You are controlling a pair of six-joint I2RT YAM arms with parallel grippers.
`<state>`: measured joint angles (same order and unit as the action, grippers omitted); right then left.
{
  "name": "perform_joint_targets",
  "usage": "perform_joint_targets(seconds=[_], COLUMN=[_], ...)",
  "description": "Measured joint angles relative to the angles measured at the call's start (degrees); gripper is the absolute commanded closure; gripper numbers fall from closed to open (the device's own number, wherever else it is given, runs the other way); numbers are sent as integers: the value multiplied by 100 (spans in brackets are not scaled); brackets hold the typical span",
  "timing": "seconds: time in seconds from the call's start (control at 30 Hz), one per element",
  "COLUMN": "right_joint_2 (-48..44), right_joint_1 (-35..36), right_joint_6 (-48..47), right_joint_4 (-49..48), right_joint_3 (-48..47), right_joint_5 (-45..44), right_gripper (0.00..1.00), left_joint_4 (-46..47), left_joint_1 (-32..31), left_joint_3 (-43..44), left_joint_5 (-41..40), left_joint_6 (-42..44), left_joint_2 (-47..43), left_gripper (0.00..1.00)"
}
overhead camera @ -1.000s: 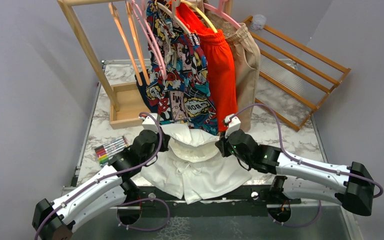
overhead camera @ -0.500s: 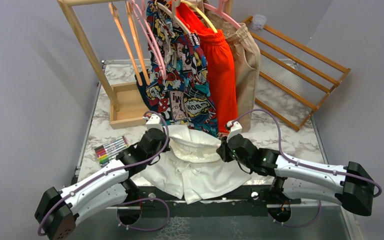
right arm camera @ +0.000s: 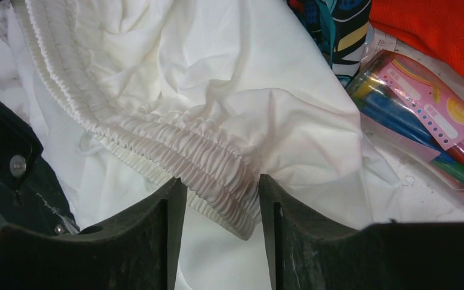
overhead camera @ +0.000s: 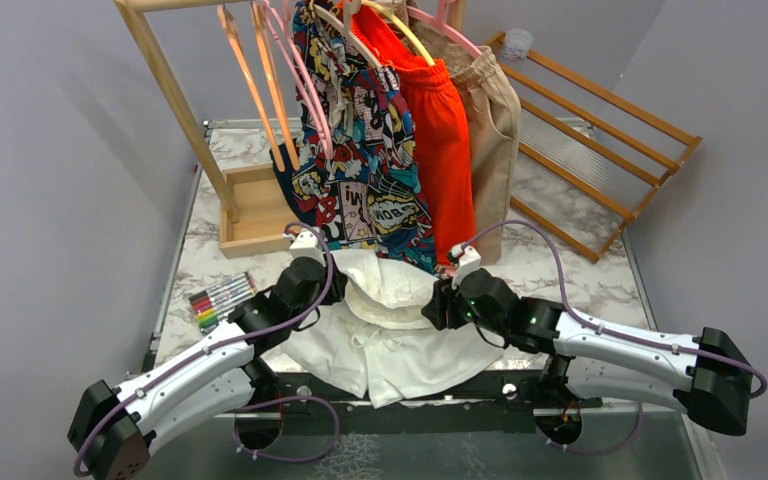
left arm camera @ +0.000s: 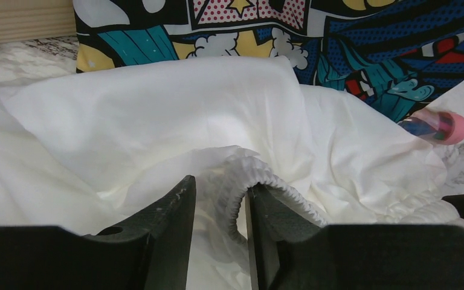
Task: Place the shorts on the hanger
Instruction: Adjust the shorts at the center of the board.
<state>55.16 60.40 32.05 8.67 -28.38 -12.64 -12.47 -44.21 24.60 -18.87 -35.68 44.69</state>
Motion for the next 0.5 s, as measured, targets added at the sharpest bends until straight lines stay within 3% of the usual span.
perform_joint_targets(seconds=[0.13,0.3,0.43,0.5], right_joint_2=[-9,-9,-66,-127], right_joint_1=[0,0,0,0], right_joint_6=[-94,-173,-267,-389], right_joint_4=[2,46,61,109], right_joint_3=[-7,-74,-157,-208], right_joint_5=[116,162,208,330], right_gripper=[48,42,32,29], left_joint_4=[-9,-98,-319,-455], left_joint_1=[0,0,0,0], left_joint_3=[0,35,245,413], left_joint_5=[85,192,249,308], left_joint_6=[-44,-92,-103,-114], left_joint_2=[-55,-48,-50,-61], left_gripper=[51,33,17,2])
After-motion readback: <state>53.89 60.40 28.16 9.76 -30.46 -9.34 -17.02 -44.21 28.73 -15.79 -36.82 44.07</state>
